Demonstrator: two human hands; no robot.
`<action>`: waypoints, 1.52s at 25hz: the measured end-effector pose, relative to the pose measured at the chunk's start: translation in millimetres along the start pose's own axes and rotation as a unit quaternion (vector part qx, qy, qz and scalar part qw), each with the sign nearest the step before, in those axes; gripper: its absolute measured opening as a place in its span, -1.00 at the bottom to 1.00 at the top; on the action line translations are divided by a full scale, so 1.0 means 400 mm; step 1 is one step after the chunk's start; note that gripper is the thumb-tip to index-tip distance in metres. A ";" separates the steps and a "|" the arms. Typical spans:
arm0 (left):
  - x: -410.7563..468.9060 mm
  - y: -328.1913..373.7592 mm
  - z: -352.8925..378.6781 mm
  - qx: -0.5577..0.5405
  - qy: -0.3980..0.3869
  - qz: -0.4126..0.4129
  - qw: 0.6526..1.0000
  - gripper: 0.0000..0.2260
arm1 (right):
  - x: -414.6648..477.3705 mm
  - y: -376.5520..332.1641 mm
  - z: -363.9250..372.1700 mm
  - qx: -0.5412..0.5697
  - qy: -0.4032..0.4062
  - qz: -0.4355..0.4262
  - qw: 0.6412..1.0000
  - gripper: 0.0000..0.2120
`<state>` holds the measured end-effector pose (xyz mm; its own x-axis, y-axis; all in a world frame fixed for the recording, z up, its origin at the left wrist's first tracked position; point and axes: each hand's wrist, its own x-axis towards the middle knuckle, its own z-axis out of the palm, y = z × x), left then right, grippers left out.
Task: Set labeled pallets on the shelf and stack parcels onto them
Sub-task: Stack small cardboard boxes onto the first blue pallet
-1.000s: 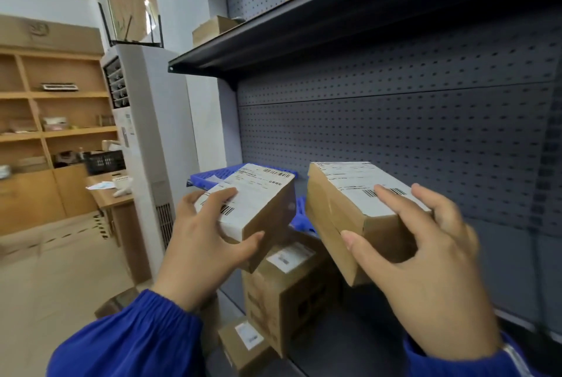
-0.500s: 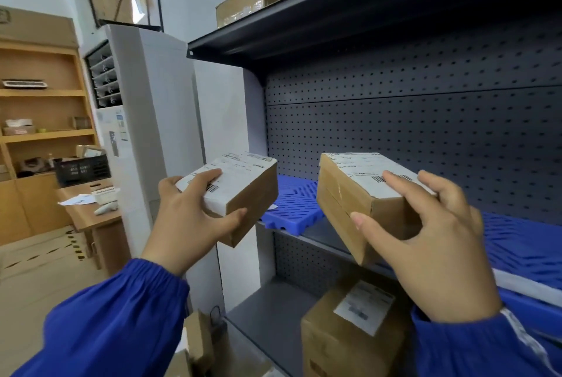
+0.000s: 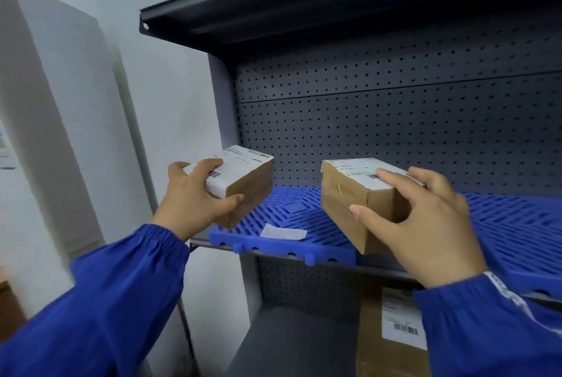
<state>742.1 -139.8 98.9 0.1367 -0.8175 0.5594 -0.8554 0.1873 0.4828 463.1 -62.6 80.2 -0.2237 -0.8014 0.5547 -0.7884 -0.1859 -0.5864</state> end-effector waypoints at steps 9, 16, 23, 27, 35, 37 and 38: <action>0.260 -0.128 0.172 -0.015 -0.092 0.051 0.994 -0.38 | 0.210 -0.073 0.153 -0.112 -0.064 -0.011 0.992 -0.37; 0.386 -0.191 0.307 -0.051 -0.172 0.073 0.981 -0.40 | 0.339 -0.082 0.317 -0.241 -0.134 0.034 0.961 -0.38; 0.419 -0.238 0.364 -0.055 -0.210 0.072 0.974 -0.39 | 0.372 -0.044 0.422 -0.245 -0.137 0.111 0.954 -0.30; 0.434 -0.252 0.375 -0.016 -0.204 0.074 0.976 -0.34 | 0.393 -0.044 0.438 -0.300 -0.177 0.147 0.926 -0.31; 0.444 -0.226 0.396 0.043 -0.155 0.092 0.983 -0.50 | 0.461 -0.018 0.490 -0.315 -0.220 0.128 0.914 -0.50; 0.450 -0.226 0.404 0.042 -0.162 0.098 0.981 -0.53 | 0.473 -0.001 0.491 -0.332 -0.248 0.130 0.901 -0.47; 0.453 -0.226 0.410 0.039 -0.168 0.101 0.980 -0.53 | 0.477 0.004 0.490 -0.342 -0.260 0.138 0.892 -0.45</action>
<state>762.3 -394.1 46.0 -0.2000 -0.9035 0.3791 -0.8854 0.3324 0.3251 531.3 -327.3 69.4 -0.3079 -0.9514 -0.0094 -0.9494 0.3078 -0.0620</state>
